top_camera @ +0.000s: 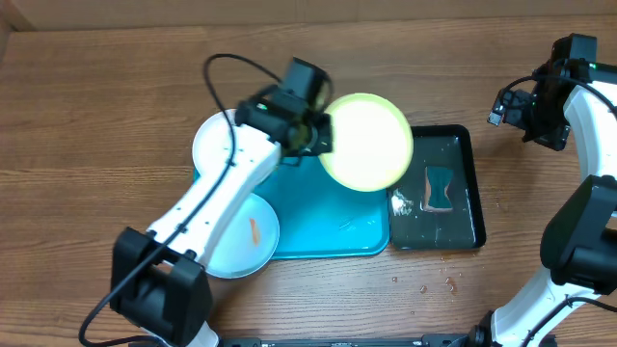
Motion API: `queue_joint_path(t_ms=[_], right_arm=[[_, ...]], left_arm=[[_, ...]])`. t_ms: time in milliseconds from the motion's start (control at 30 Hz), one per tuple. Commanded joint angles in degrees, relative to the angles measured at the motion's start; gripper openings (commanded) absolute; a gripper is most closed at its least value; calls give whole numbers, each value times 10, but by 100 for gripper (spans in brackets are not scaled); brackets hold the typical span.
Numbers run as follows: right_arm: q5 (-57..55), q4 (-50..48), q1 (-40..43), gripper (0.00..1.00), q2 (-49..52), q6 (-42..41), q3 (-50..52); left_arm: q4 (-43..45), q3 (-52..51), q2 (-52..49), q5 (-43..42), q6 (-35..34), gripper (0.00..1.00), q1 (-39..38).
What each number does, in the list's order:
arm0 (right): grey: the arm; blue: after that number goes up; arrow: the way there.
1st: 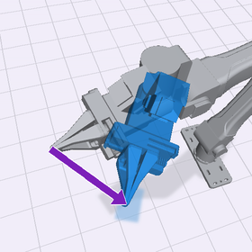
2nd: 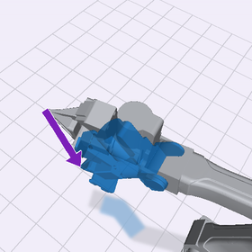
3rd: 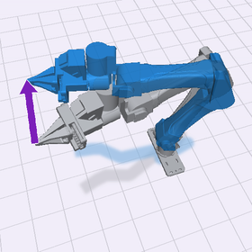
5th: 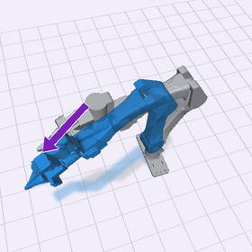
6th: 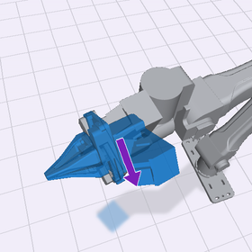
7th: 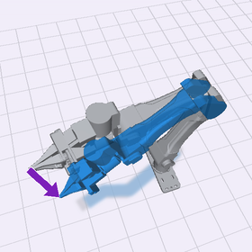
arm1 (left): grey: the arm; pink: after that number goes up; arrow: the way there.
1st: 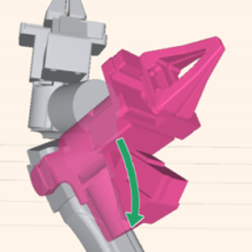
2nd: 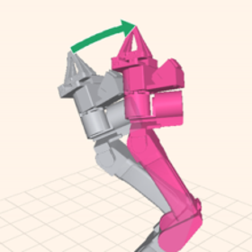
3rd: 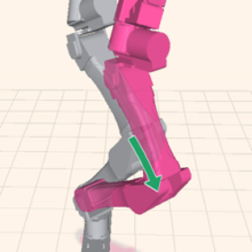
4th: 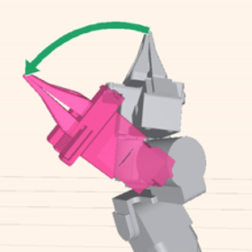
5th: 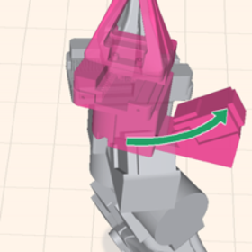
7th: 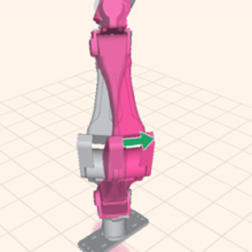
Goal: Clean dirty plates on tray and stack at the side
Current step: 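Lift the yellow plate with the left gripper and swing it right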
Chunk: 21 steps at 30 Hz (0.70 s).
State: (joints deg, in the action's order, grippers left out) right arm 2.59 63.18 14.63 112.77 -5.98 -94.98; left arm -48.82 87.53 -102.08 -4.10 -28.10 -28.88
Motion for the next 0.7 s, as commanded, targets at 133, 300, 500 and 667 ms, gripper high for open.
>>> queue_joint_path(t_ms=[133, 300, 500, 667], right_arm=[[1, -2, 2, 100, -11, -2, -7], [1, -2, 2, 100, -11, -2, -7], [1, -2, 2, 100, -11, -2, -7], [1, -2, 2, 100, -11, -2, -7]], left_arm=[[23, 15, 17, 118, 2, 4, -92], [34, 15, 17, 193, 2, 4, -143], [67, 15, 17, 313, 14, 4, -212], [90, 15, 17, 409, 79, 4, -262]])
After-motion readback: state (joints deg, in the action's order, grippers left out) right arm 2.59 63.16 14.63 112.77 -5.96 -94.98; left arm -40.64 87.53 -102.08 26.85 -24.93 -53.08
